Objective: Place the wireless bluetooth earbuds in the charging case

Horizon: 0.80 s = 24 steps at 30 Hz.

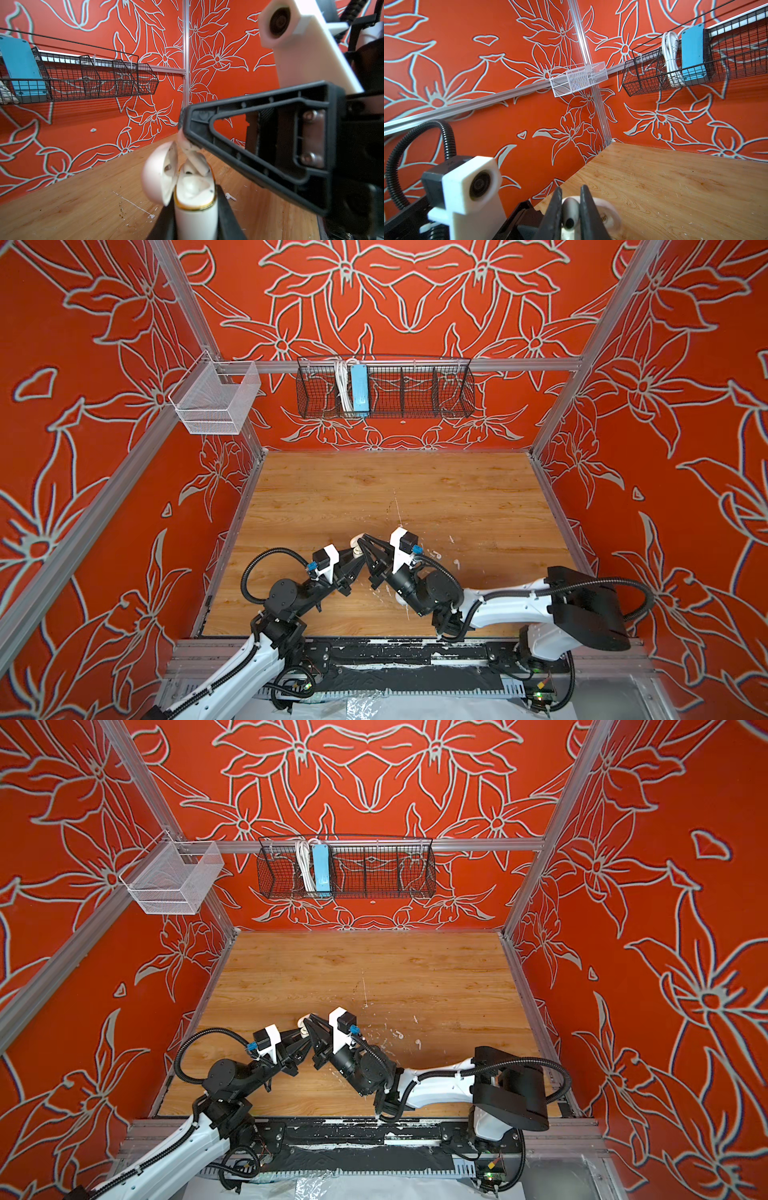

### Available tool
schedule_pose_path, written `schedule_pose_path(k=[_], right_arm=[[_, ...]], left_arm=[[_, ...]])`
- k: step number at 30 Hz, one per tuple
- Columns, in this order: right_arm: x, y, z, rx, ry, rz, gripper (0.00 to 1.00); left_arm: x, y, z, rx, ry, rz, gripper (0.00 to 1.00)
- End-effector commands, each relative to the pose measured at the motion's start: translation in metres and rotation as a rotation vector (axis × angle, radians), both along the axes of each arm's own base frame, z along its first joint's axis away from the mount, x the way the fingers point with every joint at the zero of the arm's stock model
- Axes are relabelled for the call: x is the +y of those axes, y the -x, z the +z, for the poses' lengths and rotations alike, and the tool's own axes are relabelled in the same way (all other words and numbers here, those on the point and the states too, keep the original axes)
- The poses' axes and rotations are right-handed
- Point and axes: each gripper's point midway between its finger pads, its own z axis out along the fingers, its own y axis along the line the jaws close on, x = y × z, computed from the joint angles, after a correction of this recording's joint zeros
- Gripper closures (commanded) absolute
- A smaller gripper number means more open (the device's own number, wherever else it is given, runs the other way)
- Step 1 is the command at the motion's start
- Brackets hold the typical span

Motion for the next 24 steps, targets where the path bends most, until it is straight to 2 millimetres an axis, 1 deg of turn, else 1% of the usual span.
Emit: schedule_pose_path(k=[1,5,9,12,17,20,24], right_arm=[[0.002,0.010,-0.003,-0.026,-0.007,0.024,0.93],[0.006,0.014,-0.005,-0.035,-0.018,0.038,0.94],[0.014,0.019,-0.003,-0.052,-0.021,0.048,0.93],[0.018,0.018,-0.004,-0.057,-0.021,0.031,0.94],[0.018,0.013,-0.005,-0.055,-0.022,-0.001,0.94],[0.019,0.016,0.006,-0.077,-0.036,0.016,0.94],[0.015,0.018,0.020,-0.081,-0.045,0.018,0.95]], left_arm=[[0.002,0.004,0.011,-0.041,0.025,0.003,1.00],[0.002,0.003,0.011,-0.041,0.022,0.006,1.00],[0.001,0.003,0.011,-0.043,0.022,0.003,1.00],[0.002,0.004,0.011,-0.047,0.024,0.003,1.00],[0.002,0.005,0.013,-0.053,0.028,0.001,1.00],[0.002,0.005,0.012,-0.050,0.028,0.001,1.00],[0.003,0.002,0.011,-0.037,0.027,0.015,1.00]])
